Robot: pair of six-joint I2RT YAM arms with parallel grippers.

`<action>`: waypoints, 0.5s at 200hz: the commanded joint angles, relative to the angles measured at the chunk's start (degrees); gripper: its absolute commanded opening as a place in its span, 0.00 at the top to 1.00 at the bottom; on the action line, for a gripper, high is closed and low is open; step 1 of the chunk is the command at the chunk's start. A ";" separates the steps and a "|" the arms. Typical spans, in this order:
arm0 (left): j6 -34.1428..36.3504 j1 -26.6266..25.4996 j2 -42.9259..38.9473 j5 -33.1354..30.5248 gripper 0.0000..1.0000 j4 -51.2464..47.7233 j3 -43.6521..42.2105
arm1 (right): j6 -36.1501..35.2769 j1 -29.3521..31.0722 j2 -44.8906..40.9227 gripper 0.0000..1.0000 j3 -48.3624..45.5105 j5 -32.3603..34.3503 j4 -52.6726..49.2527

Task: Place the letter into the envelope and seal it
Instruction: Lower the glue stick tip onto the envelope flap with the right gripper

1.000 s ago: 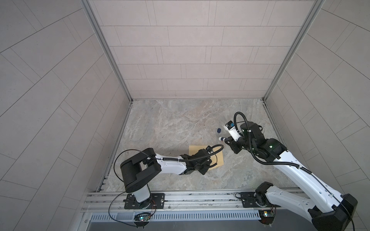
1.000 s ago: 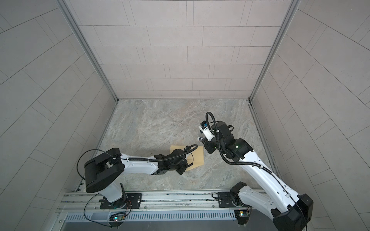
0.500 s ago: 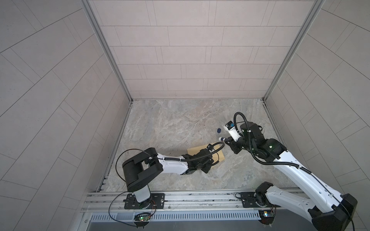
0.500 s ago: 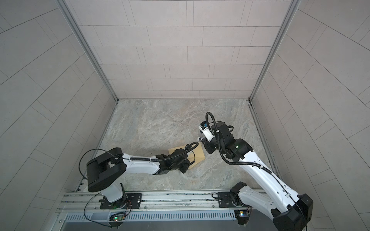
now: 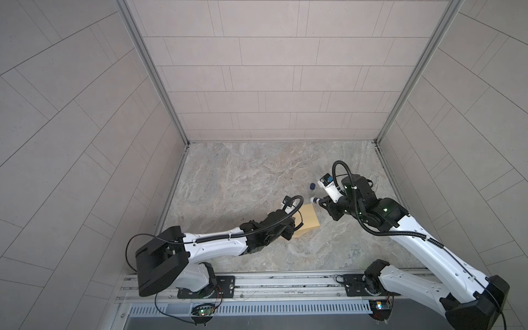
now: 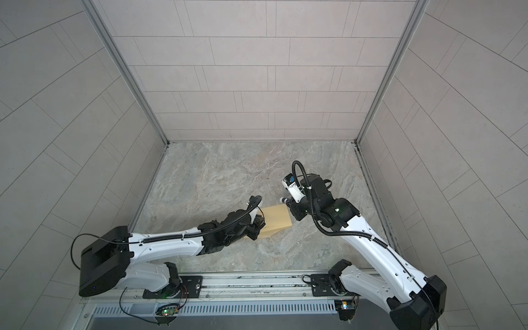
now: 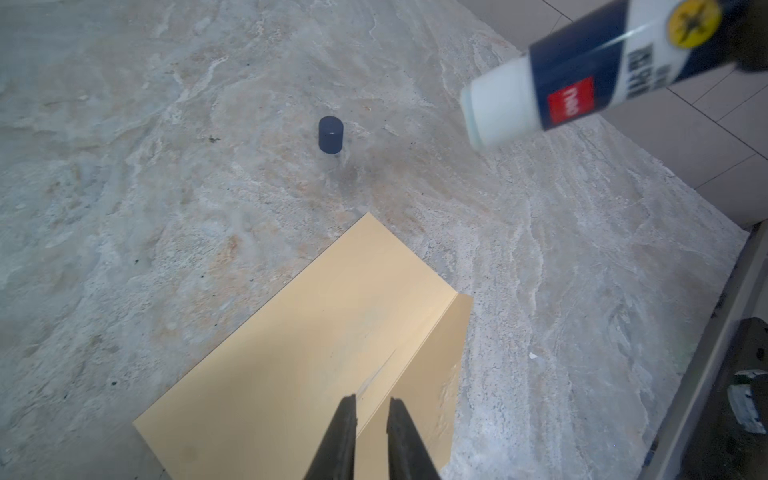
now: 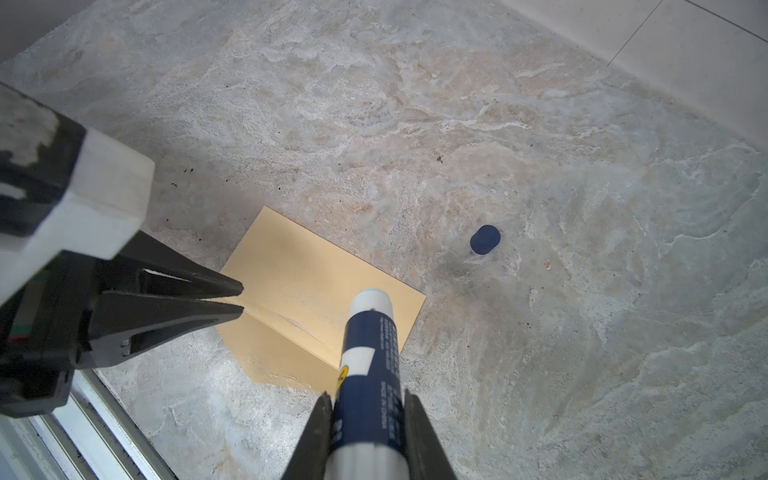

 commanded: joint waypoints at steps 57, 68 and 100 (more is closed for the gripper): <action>-10.87 8.64 -2.05 7.04 0.87 5.68 -8.07 | -0.57 7.46 8.41 1.00 5.80 1.79 -5.62; -11.39 9.27 -1.68 7.97 0.88 6.33 -8.52 | -0.74 8.68 10.04 1.00 6.82 2.39 -6.10; -13.17 10.85 -0.27 9.95 0.91 6.29 -8.96 | -1.14 11.12 14.94 1.00 9.62 2.87 -7.46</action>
